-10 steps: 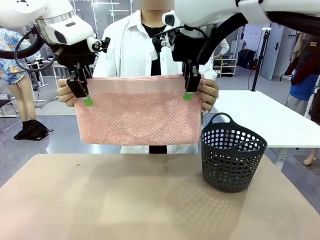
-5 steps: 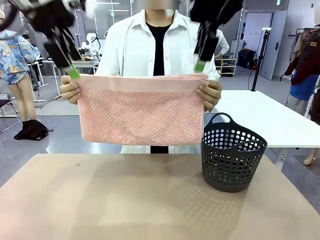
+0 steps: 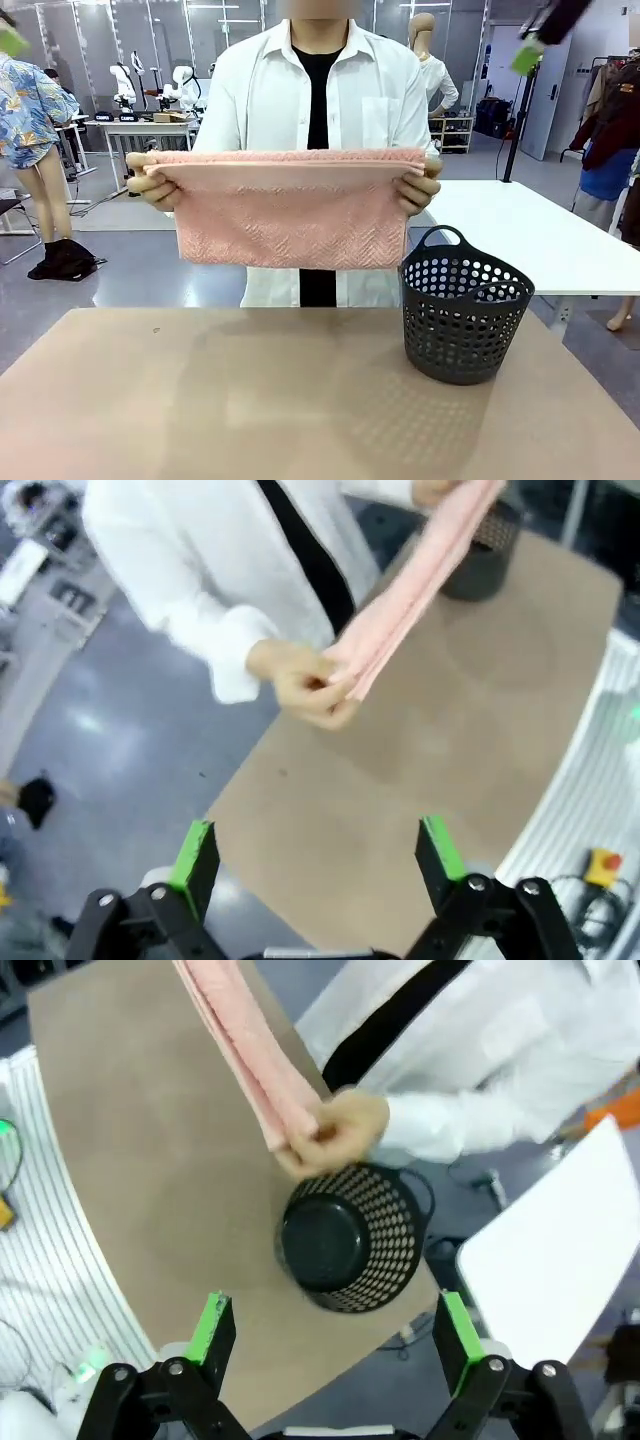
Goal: Fold the towel.
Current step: Release the end of the 100 cm Hotel Towel you were holding, then pick up the 100 cm Hotel Towel and place it on the left side of the table.
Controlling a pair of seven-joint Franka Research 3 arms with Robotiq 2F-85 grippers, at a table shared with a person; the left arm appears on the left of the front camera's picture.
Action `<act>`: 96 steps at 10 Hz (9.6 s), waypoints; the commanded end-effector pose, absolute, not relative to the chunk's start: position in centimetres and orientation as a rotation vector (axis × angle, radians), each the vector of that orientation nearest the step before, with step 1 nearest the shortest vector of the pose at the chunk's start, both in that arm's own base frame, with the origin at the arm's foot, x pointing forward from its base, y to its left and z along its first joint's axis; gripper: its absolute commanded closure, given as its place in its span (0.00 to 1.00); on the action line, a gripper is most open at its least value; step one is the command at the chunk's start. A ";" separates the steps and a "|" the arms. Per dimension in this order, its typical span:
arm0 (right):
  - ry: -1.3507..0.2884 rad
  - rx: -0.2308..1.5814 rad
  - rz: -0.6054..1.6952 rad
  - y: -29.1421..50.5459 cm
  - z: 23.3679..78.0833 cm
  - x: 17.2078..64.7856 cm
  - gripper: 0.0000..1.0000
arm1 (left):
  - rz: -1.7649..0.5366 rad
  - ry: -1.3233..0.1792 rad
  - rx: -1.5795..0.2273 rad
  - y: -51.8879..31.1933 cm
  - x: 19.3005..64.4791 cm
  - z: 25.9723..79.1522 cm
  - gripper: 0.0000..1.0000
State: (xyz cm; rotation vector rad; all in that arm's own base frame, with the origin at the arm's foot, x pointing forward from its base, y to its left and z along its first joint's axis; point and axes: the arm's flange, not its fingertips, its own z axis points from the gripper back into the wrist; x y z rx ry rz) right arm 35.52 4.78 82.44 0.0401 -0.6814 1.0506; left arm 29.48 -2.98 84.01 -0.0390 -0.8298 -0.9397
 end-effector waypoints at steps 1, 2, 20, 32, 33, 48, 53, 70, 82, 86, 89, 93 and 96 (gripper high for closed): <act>-0.783 0.058 0.882 1.5 79.7 31.1 0.00 | -0.766 -0.911 -0.010 0.8 25.4 81.5 0.00; -0.817 0.063 0.810 -0.8 79.2 29.5 0.00 | -0.691 -0.911 -0.019 3.0 24.2 81.1 0.00; -0.896 0.074 0.607 -7.0 78.1 24.3 0.00 | -0.584 -0.908 -0.003 7.0 20.8 81.0 0.00; -0.896 0.074 0.607 -7.0 78.1 24.3 0.00 | -0.584 -0.908 -0.003 7.0 20.8 81.0 0.00; -0.896 0.074 0.607 -7.0 78.1 24.3 0.00 | -0.584 -0.908 -0.003 7.0 20.8 81.0 0.00; -0.896 0.074 0.607 -7.0 78.1 24.3 0.00 | -0.584 -0.908 -0.003 7.0 20.8 81.0 0.00; -0.896 0.074 0.607 -7.0 78.1 24.3 0.00 | -0.599 -0.911 -0.008 7.2 21.1 80.9 0.00; -0.896 0.074 0.607 -7.0 78.1 24.3 0.00 | -0.341 -0.266 -0.863 -10.7 43.7 43.6 0.00; -0.896 0.074 0.607 -7.0 78.1 24.3 0.00 | -0.271 -0.117 -0.835 -15.1 43.8 35.1 0.00; -0.896 0.074 0.607 -7.0 78.1 24.3 0.00 | -0.271 -0.117 -0.835 -15.1 43.8 35.1 0.00; -0.896 0.074 0.607 -7.0 78.1 24.3 0.00 | -0.301 -0.117 -0.872 -15.2 44.5 34.2 0.00; -0.896 0.074 0.607 -7.0 78.1 24.3 0.00 | -0.265 -0.138 -0.882 -16.6 46.0 31.0 0.00; -0.896 0.074 0.607 -7.0 78.1 24.3 0.00 | -0.219 -0.188 -0.848 -18.2 47.2 28.9 0.00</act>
